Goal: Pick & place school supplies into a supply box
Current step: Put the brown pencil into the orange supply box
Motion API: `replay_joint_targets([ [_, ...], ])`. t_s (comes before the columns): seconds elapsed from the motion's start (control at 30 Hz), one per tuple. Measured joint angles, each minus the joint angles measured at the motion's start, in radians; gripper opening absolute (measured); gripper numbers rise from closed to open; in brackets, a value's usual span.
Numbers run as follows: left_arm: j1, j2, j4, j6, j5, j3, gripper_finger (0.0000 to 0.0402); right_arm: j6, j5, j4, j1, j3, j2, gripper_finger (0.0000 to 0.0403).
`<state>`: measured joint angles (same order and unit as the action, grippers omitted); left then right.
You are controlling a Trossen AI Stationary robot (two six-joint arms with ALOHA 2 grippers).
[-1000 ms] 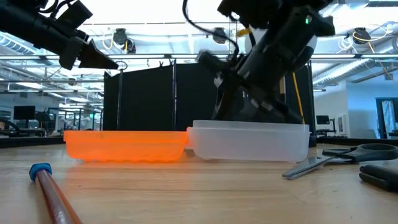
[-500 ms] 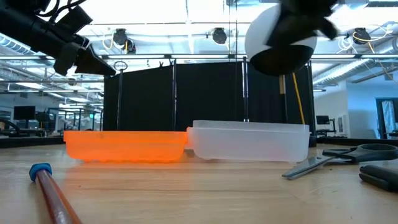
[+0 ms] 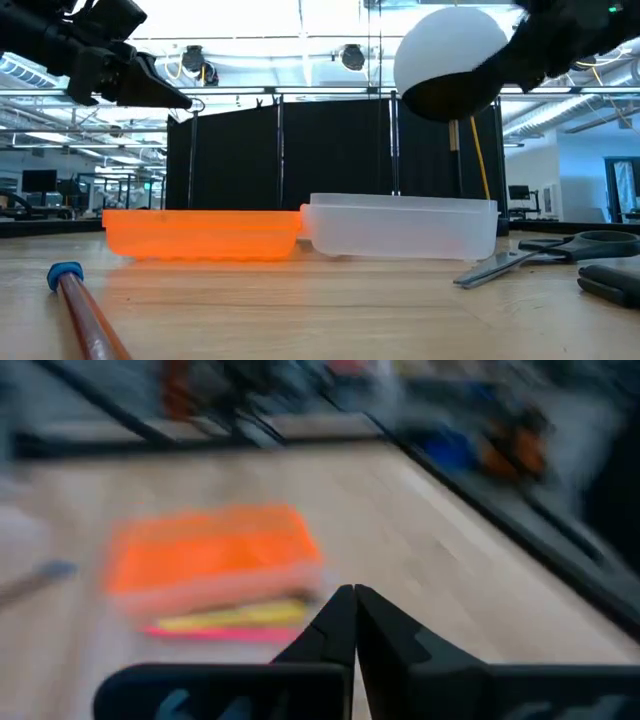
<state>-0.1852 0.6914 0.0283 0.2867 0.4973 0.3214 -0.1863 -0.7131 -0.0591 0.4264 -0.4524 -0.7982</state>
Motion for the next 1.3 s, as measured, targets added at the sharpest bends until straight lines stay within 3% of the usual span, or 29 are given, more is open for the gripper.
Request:
replay_joint_targets([
  [0.17, 0.0, 0.0, -0.001, 0.014, 0.0, 0.0, 0.003, 0.211, 0.316, -0.331, -0.071, 0.194, 0.179, 0.0001],
  [0.3, 0.001, 0.0, -0.001, 0.023, 0.0, 0.0, 0.0031, 0.211, 0.42, -0.38, -0.138, 0.283, 0.277, 0.0],
  [0.47, 0.001, 0.0, -0.002, 0.009, 0.0, 0.0, 0.0031, 0.196, 0.457, -0.386, -0.177, 0.322, 0.307, 0.0],
  [0.8, 0.0, 0.002, -0.002, -0.186, 0.0, 0.0, 0.0031, 0.226, 0.457, -0.385, -0.178, 0.323, 0.305, 0.0],
  [0.93, -0.052, 0.049, -0.051, -0.192, -0.044, 0.023, 0.0031, 0.226, 0.457, -0.385, -0.178, 0.323, 0.304, 0.0],
  [1.07, -0.144, 0.18, -0.119, -0.221, -0.017, 0.15, 0.0031, 0.276, 0.457, -0.385, -0.177, 0.323, 0.305, 0.0],
  [1.2, -0.202, 0.362, -0.294, -0.31, 0.018, 0.361, 0.0031, 0.344, 0.457, -0.385, -0.177, 0.323, 0.305, 0.0],
  [1.3, -0.215, 0.493, -0.456, -0.396, -0.032, 0.529, 0.0031, 0.366, 0.457, -0.385, -0.177, 0.323, 0.305, 0.0],
])
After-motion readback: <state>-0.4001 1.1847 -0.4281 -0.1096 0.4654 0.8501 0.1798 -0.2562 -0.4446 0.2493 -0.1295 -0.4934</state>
